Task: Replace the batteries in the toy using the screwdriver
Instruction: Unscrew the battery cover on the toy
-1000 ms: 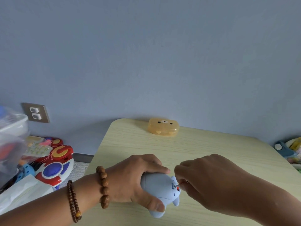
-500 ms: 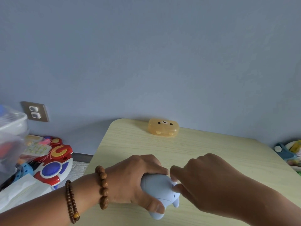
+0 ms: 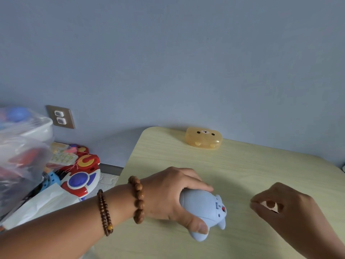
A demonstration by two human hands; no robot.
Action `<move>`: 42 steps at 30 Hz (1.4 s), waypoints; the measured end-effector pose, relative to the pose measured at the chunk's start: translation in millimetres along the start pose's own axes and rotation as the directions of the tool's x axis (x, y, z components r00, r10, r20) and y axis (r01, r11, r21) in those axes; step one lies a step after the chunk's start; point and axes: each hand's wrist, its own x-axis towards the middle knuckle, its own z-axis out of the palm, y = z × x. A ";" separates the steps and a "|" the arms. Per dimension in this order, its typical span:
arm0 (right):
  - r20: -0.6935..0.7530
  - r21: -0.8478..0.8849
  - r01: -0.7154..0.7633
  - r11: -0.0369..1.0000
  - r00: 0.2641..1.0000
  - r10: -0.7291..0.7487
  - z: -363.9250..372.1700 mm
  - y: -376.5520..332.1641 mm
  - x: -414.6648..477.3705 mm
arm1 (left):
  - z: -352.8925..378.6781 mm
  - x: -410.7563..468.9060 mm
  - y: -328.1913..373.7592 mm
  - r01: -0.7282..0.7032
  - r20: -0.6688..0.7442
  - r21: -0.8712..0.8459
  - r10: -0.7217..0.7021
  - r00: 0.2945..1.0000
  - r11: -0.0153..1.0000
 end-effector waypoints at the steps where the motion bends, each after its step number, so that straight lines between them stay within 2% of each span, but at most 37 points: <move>1: -0.001 -0.004 -0.043 0.999 0.999 0.043 2.3 2.1 -1.0 | 0.4 0.5 0.1 0.002 0.000 -0.005 -0.002 1.000 1.000; 6: -0.058 -0.026 -0.187 0.982 0.981 0.185 14.5 3.5 0.2 | 1.9 2.9 -0.4 0.000 0.009 -0.001 0.000 1.000 1.000; 9: -0.078 -0.028 -0.218 0.976 0.973 0.216 19.2 2.2 -0.6 | 2.8 2.6 -0.5 -0.005 0.002 0.005 0.005 1.000 1.000; 21: -0.099 -0.042 -0.249 0.968 0.965 0.244 23.6 -5.3 -5.9 | 3.0 -0.2 0.0 -0.029 -0.004 0.022 0.029 1.000 0.999; 25: -0.014 -0.052 -0.248 0.967 0.969 0.248 16.7 -4.3 -0.7 | 2.4 -1.3 2.8 -0.024 -0.002 0.051 0.024 1.000 0.998; 27: -0.031 -0.105 -0.169 0.980 0.986 0.167 5.3 -8.1 -0.6 | 1.6 -2.4 4.6 -0.024 -0.005 0.056 0.025 1.000 0.998; 28: -0.071 -0.048 -0.098 0.994 0.993 0.095 -3.5 -12.8 -2.8 | 1.3 -2.6 5.3 -0.026 -0.003 0.059 0.027 1.000 0.998; 30: -0.049 0.281 0.046 0.959 0.998 -0.033 -20.2 -32.1 -10.4 | 0.6 -2.3 6.2 -0.034 0.000 0.072 0.034 0.999 0.997; 31: 0.041 0.440 0.087 0.894 0.992 -0.116 -23.4 -42.5 -13.6 | -0.1 -1.7 6.5 -0.037 0.002 0.076 0.037 0.999 0.996; 32: 0.154 0.525 0.099 0.845 0.966 -0.209 -21.6 -51.8 -15.8 | -0.8 -1.1 6.9 -0.039 0.005 0.077 0.039 0.999 0.996; 33: 0.235 0.539 0.110 0.835 0.932 -0.275 -15.9 -58.3 -17.5 | -1.7 -0.6 8.1 -0.043 0.006 0.076 0.043 0.999 0.996; 35: 0.240 0.520 0.163 0.839 0.914 -0.326 1.7 -61.6 -18.3 | -2.9 -0.5 10.0 -0.047 0.004 0.071 0.046 0.999 0.996; 38: 0.176 0.543 0.143 0.827 0.944 -0.278 12.4 -59.6 -14.0 | -3.3 -1.2 10.3 -0.053 -0.002 0.073 0.053 0.999 0.996; 42: 0.208 0.607 0.083 0.791 0.944 -0.258 13.9 -56.2 -11.8 | -2.2 -2.2 8.7 -0.007 -0.009 0.096 0.008 1.000 0.995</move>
